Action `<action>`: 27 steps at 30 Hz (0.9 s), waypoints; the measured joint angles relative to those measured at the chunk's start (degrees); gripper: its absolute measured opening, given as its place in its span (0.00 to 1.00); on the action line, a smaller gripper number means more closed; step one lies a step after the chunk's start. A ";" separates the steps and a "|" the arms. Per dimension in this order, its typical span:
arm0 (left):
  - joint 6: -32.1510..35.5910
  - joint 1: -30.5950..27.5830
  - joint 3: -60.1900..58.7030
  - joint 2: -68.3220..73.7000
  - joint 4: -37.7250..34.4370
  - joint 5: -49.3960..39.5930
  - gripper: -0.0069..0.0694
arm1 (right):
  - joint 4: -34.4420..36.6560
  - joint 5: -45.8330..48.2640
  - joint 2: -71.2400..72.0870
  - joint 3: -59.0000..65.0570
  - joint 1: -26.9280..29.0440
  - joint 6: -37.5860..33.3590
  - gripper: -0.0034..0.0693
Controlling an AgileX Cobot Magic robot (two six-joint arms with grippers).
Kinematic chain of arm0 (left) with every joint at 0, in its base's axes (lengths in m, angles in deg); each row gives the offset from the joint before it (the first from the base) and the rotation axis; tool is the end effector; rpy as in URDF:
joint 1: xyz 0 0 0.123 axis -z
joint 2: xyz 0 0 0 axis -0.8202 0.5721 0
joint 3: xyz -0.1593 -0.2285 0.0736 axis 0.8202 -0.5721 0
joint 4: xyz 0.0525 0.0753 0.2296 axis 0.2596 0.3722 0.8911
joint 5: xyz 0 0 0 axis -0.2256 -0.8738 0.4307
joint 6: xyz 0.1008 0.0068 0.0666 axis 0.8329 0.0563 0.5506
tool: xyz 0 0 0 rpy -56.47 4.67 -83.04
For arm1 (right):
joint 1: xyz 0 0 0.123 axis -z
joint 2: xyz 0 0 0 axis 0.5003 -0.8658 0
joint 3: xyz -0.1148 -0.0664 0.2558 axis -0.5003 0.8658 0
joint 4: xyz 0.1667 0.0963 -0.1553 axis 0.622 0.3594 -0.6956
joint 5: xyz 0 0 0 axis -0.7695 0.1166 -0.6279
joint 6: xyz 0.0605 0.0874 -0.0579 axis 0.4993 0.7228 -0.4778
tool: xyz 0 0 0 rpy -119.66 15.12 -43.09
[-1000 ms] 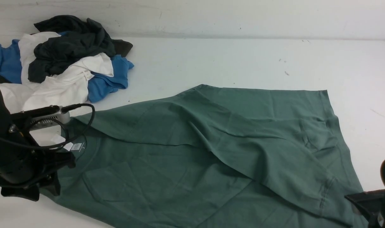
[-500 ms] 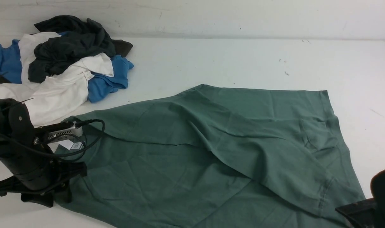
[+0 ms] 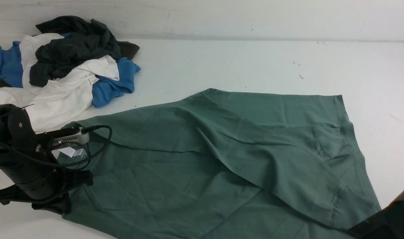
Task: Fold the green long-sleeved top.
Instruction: Use both arms simultaneously to clamp the lower edge of the clothing fabric
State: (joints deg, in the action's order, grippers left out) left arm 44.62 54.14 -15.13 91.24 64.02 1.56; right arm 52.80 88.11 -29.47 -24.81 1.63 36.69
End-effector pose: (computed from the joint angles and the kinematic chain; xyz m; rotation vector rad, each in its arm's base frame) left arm 0.2850 -0.0060 0.1271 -0.4036 3.0321 -0.1506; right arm 0.1359 0.0561 0.1286 0.5816 -2.7474 0.3233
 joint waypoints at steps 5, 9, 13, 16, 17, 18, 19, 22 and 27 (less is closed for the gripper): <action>0.02 0.00 -0.05 0.00 0.00 0.00 0.10 | -3.31 -0.11 0.05 0.00 -0.17 1.46 0.72; 0.07 0.00 -0.06 0.00 0.00 0.00 0.10 | -3.85 -0.49 0.05 0.00 -0.17 1.98 0.68; 0.21 0.00 -0.06 0.00 0.00 0.00 0.10 | -3.57 -1.22 -0.18 0.00 -0.17 2.04 0.54; 0.28 0.00 -0.06 -0.02 0.00 -0.50 0.10 | -3.11 -1.46 -0.70 -0.24 -0.17 1.66 0.33; 0.28 0.00 -0.06 -0.07 0.00 -0.94 0.10 | -3.25 -1.61 -0.71 -0.43 -0.18 1.66 0.24; 0.28 0.00 -0.06 -0.21 0.13 -1.24 0.10 | -3.48 -1.84 -0.64 -0.60 -0.18 1.66 0.18; 0.28 0.00 -0.19 -0.56 0.24 -2.02 0.10 | -3.83 -1.81 -0.20 -0.92 -0.18 1.66 0.11; 0.36 0.05 -0.46 -2.17 0.32 -5.53 0.10 | -4.90 0.04 2.66 -1.22 -0.23 1.78 0.05; 0.97 1.36 -0.83 -8.42 1.65 -16.43 0.10 | -5.85 4.75 11.86 0.29 -0.23 2.79 0.05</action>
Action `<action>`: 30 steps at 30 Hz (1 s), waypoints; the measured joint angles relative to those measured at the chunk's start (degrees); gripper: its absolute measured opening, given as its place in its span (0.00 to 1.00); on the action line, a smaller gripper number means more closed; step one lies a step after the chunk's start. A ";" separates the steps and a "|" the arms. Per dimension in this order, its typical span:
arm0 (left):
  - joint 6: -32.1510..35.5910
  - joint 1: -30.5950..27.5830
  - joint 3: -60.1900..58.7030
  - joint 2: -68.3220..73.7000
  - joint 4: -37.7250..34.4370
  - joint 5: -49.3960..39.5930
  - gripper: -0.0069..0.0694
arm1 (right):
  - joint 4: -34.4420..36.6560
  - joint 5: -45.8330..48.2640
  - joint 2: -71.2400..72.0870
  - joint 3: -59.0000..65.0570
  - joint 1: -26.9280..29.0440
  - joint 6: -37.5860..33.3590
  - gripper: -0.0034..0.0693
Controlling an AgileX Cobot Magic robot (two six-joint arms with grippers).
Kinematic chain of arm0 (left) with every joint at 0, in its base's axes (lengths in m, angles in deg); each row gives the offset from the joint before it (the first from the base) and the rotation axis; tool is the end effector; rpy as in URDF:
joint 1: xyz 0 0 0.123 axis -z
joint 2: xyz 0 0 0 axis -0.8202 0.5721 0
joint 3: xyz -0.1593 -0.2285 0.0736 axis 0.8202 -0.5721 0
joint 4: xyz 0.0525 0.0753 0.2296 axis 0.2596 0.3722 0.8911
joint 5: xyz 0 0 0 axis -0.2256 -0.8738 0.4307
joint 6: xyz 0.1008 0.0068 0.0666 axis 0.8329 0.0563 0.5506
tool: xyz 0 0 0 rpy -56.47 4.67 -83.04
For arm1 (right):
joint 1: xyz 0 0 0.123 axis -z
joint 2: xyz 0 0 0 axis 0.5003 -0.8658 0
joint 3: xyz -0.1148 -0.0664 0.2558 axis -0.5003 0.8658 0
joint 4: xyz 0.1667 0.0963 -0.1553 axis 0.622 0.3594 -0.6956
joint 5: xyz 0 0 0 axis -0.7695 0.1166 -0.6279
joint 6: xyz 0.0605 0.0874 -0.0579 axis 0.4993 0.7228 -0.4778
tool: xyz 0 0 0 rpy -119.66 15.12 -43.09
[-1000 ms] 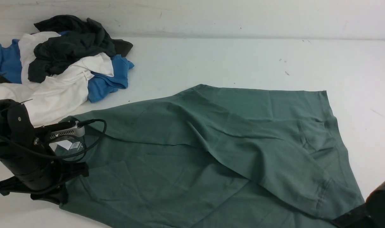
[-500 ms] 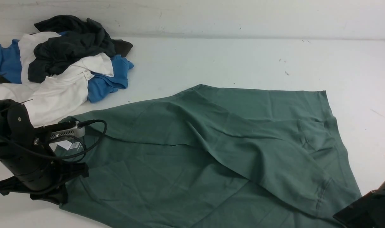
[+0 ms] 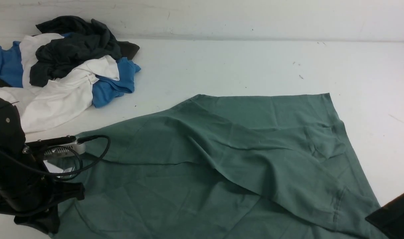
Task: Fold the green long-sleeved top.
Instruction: Use both arms simultaneously to clamp the lower edge of the clothing fabric, then use both arms to drag the lower edge of the fabric forward and fold it over the upper edge
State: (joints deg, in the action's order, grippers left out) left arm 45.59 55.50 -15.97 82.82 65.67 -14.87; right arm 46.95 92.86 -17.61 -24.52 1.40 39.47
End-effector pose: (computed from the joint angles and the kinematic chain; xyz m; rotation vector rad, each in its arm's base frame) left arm 0.2430 -0.0124 0.1625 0.2853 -3.0510 0.1251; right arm 0.1291 0.0396 0.1614 0.5955 -2.8883 0.4269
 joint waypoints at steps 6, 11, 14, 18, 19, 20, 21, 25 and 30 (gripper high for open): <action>0.17 1.27 -0.02 -5.73 0.27 -4.27 0.10 | -2.61 1.59 9.45 -1.78 0.00 3.11 0.05; 0.02 1.27 2.34 -8.22 0.32 -5.17 0.10 | -4.69 2.29 9.35 -11.48 2.76 4.09 0.05; -0.58 1.27 4.37 -8.30 0.18 -5.45 0.10 | -4.77 2.41 6.72 -17.64 5.71 2.85 0.05; -0.95 1.27 9.85 -7.05 -1.67 -6.47 0.10 | -3.28 2.89 -2.06 -30.49 11.70 -1.00 0.05; -1.00 1.13 11.36 -6.33 -2.28 -6.60 0.10 | -2.68 3.02 -4.33 -33.32 12.66 -1.46 0.05; -1.01 0.87 12.94 -5.52 -3.00 -6.67 0.10 | -1.99 3.15 -6.69 -36.20 13.48 -1.92 0.05; -1.06 0.52 14.53 -4.80 -3.65 -6.84 0.10 | -1.46 3.25 -8.61 -38.56 14.03 -2.39 0.05; -1.13 -2.12 20.63 -0.43 -6.68 -7.72 0.10 | -0.47 3.49 -18.33 -49.80 15.19 -4.42 0.05; -1.13 -4.91 28.15 6.96 -12.57 -7.80 0.10 | -0.25 3.60 -29.55 -64.62 15.27 -5.06 0.05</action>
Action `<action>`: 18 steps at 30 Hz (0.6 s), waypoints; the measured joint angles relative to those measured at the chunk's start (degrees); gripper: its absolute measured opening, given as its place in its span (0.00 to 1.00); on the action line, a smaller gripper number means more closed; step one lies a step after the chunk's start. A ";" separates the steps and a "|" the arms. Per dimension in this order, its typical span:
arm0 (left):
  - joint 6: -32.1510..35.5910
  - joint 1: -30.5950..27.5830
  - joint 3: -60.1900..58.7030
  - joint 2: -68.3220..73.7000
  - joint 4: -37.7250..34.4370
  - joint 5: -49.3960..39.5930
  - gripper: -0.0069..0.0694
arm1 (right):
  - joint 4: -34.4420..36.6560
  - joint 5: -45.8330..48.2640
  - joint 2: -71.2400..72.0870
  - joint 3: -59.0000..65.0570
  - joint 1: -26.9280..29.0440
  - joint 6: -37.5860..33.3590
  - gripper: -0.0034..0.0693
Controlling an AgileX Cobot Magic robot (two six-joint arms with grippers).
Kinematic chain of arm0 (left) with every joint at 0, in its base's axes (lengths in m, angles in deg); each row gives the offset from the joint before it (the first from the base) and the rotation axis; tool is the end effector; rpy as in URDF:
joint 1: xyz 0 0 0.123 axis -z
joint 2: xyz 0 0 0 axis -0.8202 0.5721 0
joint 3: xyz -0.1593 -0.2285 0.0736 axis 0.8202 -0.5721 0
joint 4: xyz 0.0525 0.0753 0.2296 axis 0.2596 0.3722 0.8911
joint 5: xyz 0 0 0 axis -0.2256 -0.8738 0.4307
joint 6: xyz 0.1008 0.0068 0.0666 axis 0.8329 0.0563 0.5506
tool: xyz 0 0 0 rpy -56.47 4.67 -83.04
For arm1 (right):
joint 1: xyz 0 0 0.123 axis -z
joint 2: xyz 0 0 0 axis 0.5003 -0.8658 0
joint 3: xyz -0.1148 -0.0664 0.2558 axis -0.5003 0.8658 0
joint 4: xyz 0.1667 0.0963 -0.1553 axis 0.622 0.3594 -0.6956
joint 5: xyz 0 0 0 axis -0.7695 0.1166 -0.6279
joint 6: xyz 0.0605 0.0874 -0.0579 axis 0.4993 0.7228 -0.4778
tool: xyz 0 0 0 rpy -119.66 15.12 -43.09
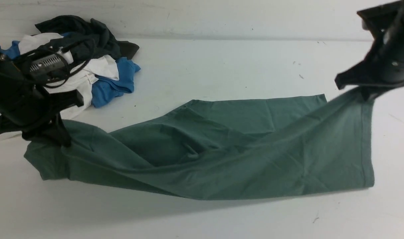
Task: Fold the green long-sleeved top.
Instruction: Use both arms to drag the lower edge of the fabric forward and fold it over the upper edge
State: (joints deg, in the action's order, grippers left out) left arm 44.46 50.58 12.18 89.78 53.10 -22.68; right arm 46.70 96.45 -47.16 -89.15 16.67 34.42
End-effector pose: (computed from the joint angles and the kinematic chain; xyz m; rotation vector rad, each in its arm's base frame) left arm 0.3395 -0.0085 0.2477 -0.5030 2.9112 -0.4650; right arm 0.3759 0.0602 0.2952 -0.2116 2.7881 -0.2664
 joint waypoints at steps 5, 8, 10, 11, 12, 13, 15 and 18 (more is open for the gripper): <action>-0.05 -1.03 7.00 7.68 -3.03 -0.06 0.10 | 0.82 0.25 -12.45 -15.28 0.26 -0.14 0.05; -0.51 -1.82 10.12 11.11 -3.48 -0.17 0.10 | 1.27 0.31 -18.07 -22.81 0.79 -0.18 0.05; -1.55 -2.94 12.05 13.53 -3.68 -0.20 0.10 | 1.31 0.36 -23.28 -29.01 1.57 -0.18 0.05; -2.05 -3.60 12.81 14.72 -3.70 -0.14 0.10 | 1.31 0.36 -25.58 -31.18 2.03 -0.18 0.05; -2.06 -3.70 12.92 15.11 -3.70 -0.07 0.10 | 1.31 0.36 -25.94 -31.98 2.09 -0.18 0.05; -2.41 -4.30 13.46 16.17 -3.89 0.20 0.10 | 1.38 0.43 -27.93 -34.12 2.49 -0.07 0.05; -2.53 -4.76 13.77 17.77 -4.20 1.39 0.10 | 1.59 0.57 -30.78 -37.03 2.76 -0.02 0.05; -2.53 -4.85 13.84 19.86 -5.61 4.57 0.10 | 2.03 0.33 -33.84 -39.60 2.86 0.05 0.05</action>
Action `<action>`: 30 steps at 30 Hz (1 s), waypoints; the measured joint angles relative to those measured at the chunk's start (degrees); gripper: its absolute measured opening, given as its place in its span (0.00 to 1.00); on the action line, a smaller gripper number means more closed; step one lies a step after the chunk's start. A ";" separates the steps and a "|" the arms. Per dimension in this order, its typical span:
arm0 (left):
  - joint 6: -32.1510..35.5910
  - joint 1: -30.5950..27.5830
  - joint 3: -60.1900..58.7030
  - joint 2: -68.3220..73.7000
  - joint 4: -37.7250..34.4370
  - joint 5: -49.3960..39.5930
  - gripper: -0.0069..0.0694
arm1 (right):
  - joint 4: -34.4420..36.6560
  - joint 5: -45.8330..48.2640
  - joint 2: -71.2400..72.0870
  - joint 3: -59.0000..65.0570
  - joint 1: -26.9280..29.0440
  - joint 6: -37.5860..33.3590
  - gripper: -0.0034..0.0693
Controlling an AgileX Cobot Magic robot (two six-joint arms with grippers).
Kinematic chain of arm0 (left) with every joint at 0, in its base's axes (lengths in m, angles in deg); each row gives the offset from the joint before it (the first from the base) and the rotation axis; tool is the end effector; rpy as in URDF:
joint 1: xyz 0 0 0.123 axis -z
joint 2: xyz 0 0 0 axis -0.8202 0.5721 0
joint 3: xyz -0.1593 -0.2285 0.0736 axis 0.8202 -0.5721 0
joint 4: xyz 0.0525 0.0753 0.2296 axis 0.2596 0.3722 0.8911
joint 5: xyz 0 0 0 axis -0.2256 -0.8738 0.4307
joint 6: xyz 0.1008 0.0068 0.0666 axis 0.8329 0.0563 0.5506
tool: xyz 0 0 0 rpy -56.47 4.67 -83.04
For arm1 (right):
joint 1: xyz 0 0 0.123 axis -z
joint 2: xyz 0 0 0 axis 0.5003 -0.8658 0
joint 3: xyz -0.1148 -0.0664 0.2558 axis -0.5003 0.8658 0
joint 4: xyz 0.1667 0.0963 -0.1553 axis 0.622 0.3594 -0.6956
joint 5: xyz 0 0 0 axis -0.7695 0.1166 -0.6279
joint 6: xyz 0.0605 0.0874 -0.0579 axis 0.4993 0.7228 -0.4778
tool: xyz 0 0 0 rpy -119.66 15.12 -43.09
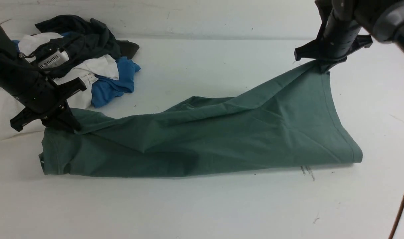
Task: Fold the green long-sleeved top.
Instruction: Use both arms to drag the lower edge of the fabric forward and fold it over the upper edge
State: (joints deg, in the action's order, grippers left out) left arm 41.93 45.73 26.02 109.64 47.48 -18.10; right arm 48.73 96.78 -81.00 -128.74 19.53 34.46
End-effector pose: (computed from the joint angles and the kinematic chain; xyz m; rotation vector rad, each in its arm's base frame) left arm 0.4229 0.0257 0.1838 -0.7899 2.8484 -0.5780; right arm 0.5178 0.0712 0.2226 -0.1129 2.7148 -0.2065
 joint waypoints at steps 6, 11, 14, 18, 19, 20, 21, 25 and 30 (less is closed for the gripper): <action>0.00 0.00 0.11 2.23 -1.48 4.44 0.10 | 0.60 -4.93 -3.88 -0.46 0.06 2.93 0.05; 0.37 0.00 0.12 2.76 -1.60 6.60 0.14 | -0.94 -8.08 -7.41 -0.46 0.11 3.69 0.06; 2.39 0.00 0.16 2.76 -1.54 8.12 0.18 | -1.60 -9.47 -8.85 -0.46 0.17 4.06 0.11; 4.81 -0.06 0.51 2.76 -1.54 8.86 0.27 | -2.15 -9.59 -9.19 -0.46 0.75 4.10 0.23; 4.81 -0.06 0.56 2.76 -1.54 8.80 0.27 | -2.27 -9.59 -9.12 -0.46 0.82 4.10 0.25; 6.01 -0.06 1.26 2.78 -1.50 8.47 0.32 | -2.34 -9.53 -8.97 -0.46 1.22 4.10 0.31; 6.96 -0.06 2.04 2.78 -1.50 7.94 0.35 | -2.41 -9.25 -8.75 -0.46 1.49 4.10 0.36; 9.58 -0.10 6.60 2.78 -1.50 4.93 0.47 | -2.77 -7.03 -7.32 -0.46 2.36 4.10 0.49; 11.40 0.90 19.69 2.65 -2.69 -2.46 0.56 | -3.19 -1.00 -2.56 -0.46 4.17 2.19 0.58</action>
State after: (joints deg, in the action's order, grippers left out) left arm 53.34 46.63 45.72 112.29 44.79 -20.56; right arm 45.54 95.79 -83.56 -129.21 23.71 36.65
